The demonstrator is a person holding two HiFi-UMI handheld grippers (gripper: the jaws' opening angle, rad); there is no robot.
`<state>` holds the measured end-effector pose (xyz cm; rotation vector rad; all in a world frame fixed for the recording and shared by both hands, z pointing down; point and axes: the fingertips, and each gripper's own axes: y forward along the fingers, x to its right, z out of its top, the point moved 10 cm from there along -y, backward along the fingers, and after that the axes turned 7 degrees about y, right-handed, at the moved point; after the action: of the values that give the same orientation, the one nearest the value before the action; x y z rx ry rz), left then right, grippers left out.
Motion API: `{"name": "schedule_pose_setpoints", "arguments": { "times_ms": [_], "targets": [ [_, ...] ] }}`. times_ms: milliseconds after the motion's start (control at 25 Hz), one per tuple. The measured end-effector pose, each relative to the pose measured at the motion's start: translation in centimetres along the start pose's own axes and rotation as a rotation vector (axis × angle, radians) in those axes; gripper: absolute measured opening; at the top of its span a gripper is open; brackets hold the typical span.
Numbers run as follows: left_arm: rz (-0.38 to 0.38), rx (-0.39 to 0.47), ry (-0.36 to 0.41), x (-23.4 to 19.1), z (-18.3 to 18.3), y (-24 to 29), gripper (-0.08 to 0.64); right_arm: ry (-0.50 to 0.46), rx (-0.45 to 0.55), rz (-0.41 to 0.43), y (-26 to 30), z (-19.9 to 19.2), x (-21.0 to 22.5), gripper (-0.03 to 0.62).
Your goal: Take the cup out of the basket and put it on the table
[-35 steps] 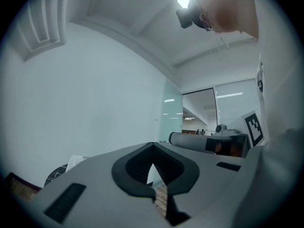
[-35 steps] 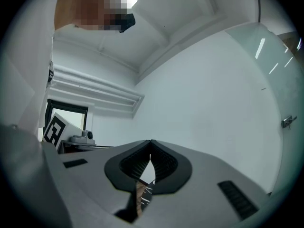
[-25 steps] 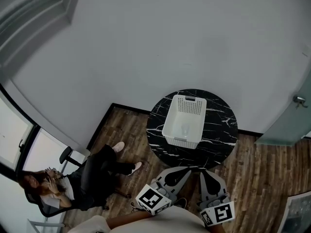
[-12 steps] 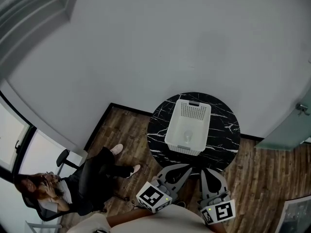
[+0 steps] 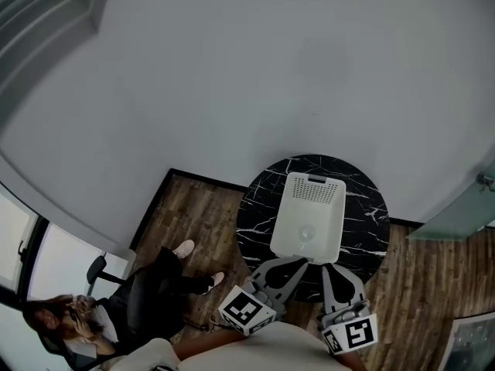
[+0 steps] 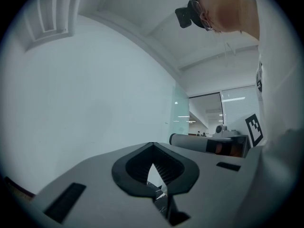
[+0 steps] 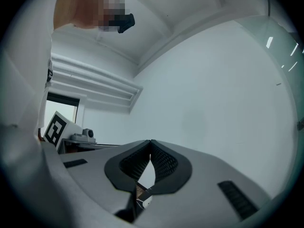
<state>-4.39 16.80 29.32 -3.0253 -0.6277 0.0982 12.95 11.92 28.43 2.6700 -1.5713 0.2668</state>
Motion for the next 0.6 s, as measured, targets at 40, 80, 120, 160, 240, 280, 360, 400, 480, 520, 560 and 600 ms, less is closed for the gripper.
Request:
{"name": "schedule_pose_setpoints", "arguments": {
  "times_ms": [40,80,120,160,240,280,360,400,480,520,560,600],
  "targets": [
    [-0.004,-0.003,0.0,-1.0,0.1,0.2,0.005,-0.003,-0.002,-0.002,1.0,0.0,0.0,0.006],
    [-0.007,-0.005,-0.001,-2.0,0.1,0.3,0.005,-0.005,-0.005,-0.005,1.9,0.1,0.1,0.006],
    [-0.011,-0.005,-0.002,-2.9,0.1,0.4,0.005,-0.006,-0.007,-0.008,2.8,0.0,0.1,0.006],
    [-0.014,-0.002,-0.004,-3.8,0.1,0.6,0.005,-0.007,-0.01,-0.01,3.6,0.0,0.1,0.006],
    [-0.018,0.006,-0.003,-5.4,0.2,0.9,0.005,-0.008,-0.017,-0.015,5.2,-0.2,0.3,0.006],
    [-0.021,0.005,-0.004,-6.0,0.0,1.1,0.005,-0.008,-0.02,-0.017,5.8,-0.3,0.3,0.006],
    [-0.026,-0.001,-0.013,-7.1,-0.6,1.4,0.005,-0.005,-0.025,-0.021,6.9,-0.5,0.5,0.006],
    [-0.028,-0.005,-0.016,-7.5,-0.8,1.6,0.005,-0.002,-0.027,-0.024,7.3,-0.6,0.6,0.006],
    [-0.034,-0.016,-0.017,-8.1,-0.6,2.0,0.005,0.002,-0.032,-0.031,7.9,-0.6,1.1,0.006],
    [-0.035,-0.017,-0.018,-8.3,-0.4,2.2,0.005,0.004,-0.034,-0.033,8.2,-0.6,1.3,0.006],
    [-0.034,-0.011,-0.021,-8.4,-0.4,2.5,0.005,0.005,-0.036,-0.035,8.3,-0.6,1.6,0.006],
    [-0.033,-0.007,-0.023,-8.5,-0.3,2.8,0.005,0.007,-0.037,-0.036,8.5,-0.6,1.9,0.006]
  ]
}}
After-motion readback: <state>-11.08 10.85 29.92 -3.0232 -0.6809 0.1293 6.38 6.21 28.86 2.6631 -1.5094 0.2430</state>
